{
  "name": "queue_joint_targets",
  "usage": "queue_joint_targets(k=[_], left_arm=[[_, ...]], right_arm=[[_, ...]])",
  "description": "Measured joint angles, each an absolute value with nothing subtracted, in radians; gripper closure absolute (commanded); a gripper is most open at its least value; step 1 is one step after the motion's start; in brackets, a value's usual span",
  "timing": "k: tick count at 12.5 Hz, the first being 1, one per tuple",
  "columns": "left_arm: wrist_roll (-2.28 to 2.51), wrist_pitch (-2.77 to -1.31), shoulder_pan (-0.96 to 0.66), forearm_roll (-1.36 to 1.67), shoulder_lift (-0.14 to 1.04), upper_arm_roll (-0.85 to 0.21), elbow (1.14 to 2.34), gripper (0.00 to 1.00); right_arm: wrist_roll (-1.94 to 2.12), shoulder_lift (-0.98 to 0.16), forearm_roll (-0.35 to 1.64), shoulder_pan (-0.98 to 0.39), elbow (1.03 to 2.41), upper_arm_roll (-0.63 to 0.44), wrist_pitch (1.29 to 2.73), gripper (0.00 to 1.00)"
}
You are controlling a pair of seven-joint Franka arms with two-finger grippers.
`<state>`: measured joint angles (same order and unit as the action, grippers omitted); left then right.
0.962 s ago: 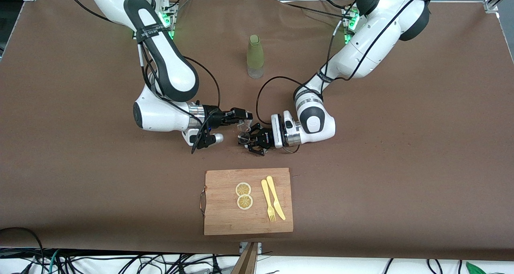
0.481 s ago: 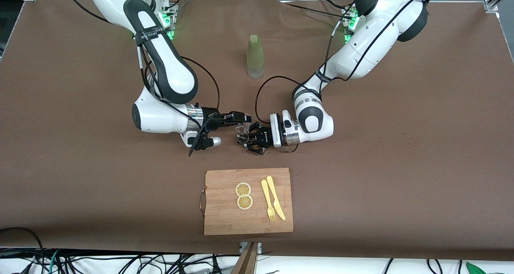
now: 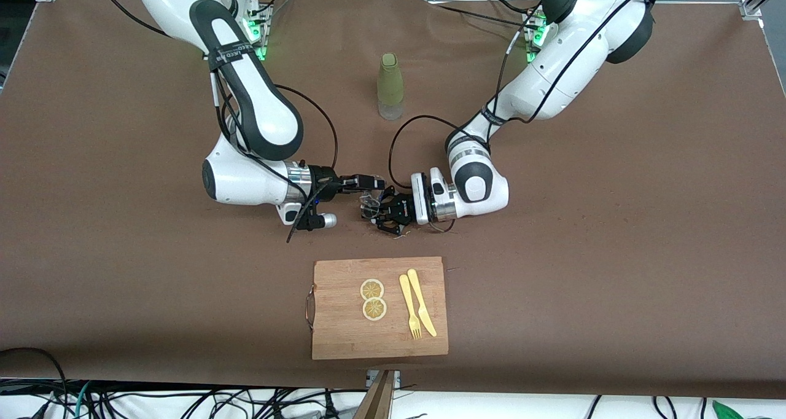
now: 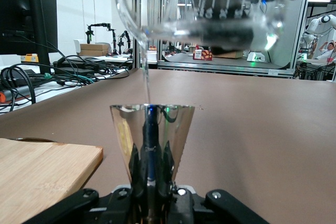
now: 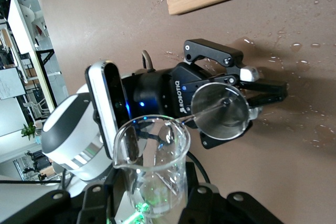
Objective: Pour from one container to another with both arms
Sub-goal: 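Tilt the beaker with the right gripper, pouring liquid into the jigger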
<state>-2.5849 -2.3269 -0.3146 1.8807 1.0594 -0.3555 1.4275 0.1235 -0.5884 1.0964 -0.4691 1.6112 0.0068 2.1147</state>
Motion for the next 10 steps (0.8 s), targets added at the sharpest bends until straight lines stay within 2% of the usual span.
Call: queue_joint_targets(k=[5, 10], left_arm=[[-2.585, -2.326, -0.315, 1.888, 1.059, -0.355, 1.425, 1.0], [-2.585, -2.326, -0.315, 1.888, 1.059, -0.355, 1.422, 1.0]], right_arm=[[0.121, -0.589, 1.09, -0.469, 1.606, 0.006, 2.115, 0.85], [0.122, -0.577, 0.854, -0.471, 1.593, 0.006, 2.114, 0.84]])
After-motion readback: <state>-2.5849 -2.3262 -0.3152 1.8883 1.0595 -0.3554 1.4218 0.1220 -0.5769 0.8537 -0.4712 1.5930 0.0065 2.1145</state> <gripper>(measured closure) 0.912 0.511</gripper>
